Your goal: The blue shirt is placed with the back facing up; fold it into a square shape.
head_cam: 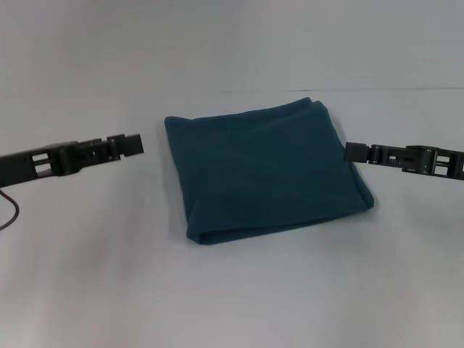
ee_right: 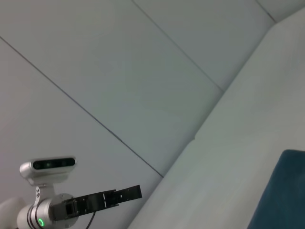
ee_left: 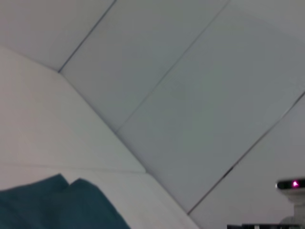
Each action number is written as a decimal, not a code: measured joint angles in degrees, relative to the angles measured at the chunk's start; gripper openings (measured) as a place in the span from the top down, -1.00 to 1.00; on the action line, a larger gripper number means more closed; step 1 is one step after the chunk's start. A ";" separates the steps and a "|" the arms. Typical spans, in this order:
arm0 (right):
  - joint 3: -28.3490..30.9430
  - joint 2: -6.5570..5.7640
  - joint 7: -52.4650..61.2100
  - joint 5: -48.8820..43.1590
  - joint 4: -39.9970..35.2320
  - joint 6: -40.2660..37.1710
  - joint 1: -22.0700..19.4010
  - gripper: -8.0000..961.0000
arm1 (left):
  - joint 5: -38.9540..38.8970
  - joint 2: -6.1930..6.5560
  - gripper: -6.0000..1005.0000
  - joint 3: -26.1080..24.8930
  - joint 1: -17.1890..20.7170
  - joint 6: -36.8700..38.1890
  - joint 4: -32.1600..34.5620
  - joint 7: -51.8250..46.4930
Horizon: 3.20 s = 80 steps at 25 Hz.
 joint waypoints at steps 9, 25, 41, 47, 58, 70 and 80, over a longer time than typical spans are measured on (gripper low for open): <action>-0.02 -0.15 -0.61 -6.51 -0.42 1.57 1.61 -0.44 | 5.08 -0.10 -0.71 2.87 -0.98 0.53 0.95 0.48; -3.84 2.79 -17.86 -11.96 -9.56 5.06 1.02 -0.44 | 9.86 -0.65 -0.71 9.33 -2.66 0.03 3.87 12.46; 0.15 0.51 10.63 -8.91 -7.95 6.51 3.39 -0.43 | 6.92 -2.60 -0.71 5.29 -2.14 -8.25 -1.19 -26.52; -0.23 -0.72 21.22 -8.71 -7.70 6.94 5.18 -0.43 | 5.22 -4.15 -0.71 5.32 -2.58 -13.25 -9.84 -28.98; 0.05 -1.75 21.90 -8.89 -5.35 8.89 4.94 -0.44 | 5.81 -5.08 -0.71 5.32 -1.25 -21.27 -16.53 -28.94; 0.12 -2.22 21.80 -8.91 -4.33 9.02 4.74 -0.44 | 5.88 -5.88 -0.71 6.11 -2.42 -29.29 -22.42 -27.36; 0.11 -2.44 21.77 -8.74 -3.93 9.21 4.71 -0.44 | 5.77 -6.09 -0.57 6.10 -4.93 -34.01 -24.87 -25.67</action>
